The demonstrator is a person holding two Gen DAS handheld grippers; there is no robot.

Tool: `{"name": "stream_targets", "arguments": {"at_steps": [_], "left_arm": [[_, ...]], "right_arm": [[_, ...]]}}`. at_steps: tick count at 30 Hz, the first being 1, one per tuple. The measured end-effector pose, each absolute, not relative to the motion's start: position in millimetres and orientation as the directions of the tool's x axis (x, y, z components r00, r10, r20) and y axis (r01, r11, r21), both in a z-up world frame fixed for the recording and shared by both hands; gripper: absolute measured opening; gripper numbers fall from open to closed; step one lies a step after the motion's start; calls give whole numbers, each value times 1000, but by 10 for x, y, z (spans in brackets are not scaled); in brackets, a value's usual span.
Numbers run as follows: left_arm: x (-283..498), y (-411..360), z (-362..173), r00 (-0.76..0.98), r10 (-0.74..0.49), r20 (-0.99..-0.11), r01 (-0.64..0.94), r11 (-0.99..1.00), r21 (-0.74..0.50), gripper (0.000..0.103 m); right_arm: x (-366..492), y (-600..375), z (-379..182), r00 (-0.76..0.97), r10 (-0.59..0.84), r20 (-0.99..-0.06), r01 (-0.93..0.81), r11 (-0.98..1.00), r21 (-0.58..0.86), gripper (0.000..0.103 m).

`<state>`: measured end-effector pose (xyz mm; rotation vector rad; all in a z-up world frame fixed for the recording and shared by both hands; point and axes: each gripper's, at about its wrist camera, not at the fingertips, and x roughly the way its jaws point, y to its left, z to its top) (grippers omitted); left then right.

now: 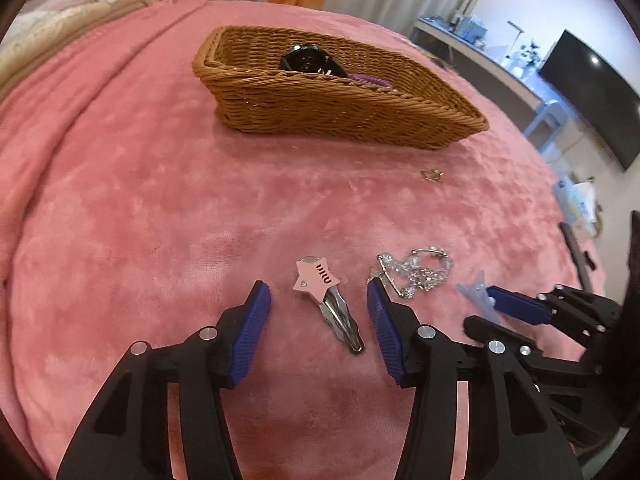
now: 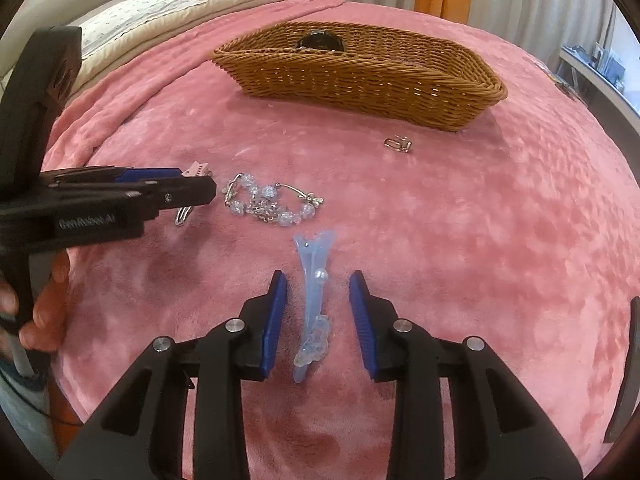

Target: Organize jewelry

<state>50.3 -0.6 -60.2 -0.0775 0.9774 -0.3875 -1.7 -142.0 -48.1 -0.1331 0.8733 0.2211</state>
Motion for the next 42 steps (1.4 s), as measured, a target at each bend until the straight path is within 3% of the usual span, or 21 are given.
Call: {"name": "stream_targets", "arguments": {"at_steps": [2, 4, 5, 14, 26, 33, 42], "left_arm": [[486, -75, -608, 520, -293, -802, 273, 947, -169, 37], [463, -131, -596, 536, -266, -801, 282, 951, -127, 25], [452, -149, -583, 539, -267, -799, 288, 950, -123, 15], [292, 10, -304, 612, -363, -703, 321, 926, -199, 15], [629, -113, 717, 755, -407, -514, 373, 911, -174, 15], [1250, -262, 737, 758, -418, -501, 372, 908, -193, 15], [1809, -363, 312, 731, -391, -559, 342, 919, -195, 15]], "right_arm": [[-23, -1384, -488, 631, 122, -766, -242, 969, -45, 23], [-43, -1359, -477, 635, 124, -762, -249, 967, -50, 9], [-45, -1361, -471, 636, 125, -761, -250, 967, -49, 9], [-155, -1521, -159, 682, 199, -704, -261, 965, 20, 9], [371, -1749, 849, 826, 203, -525, -211, 976, 44, 9], [1192, -1858, 983, 821, 241, -518, -219, 970, 104, 9], [1997, -1859, 559, 764, 220, -607, -188, 975, 117, 9]]}}
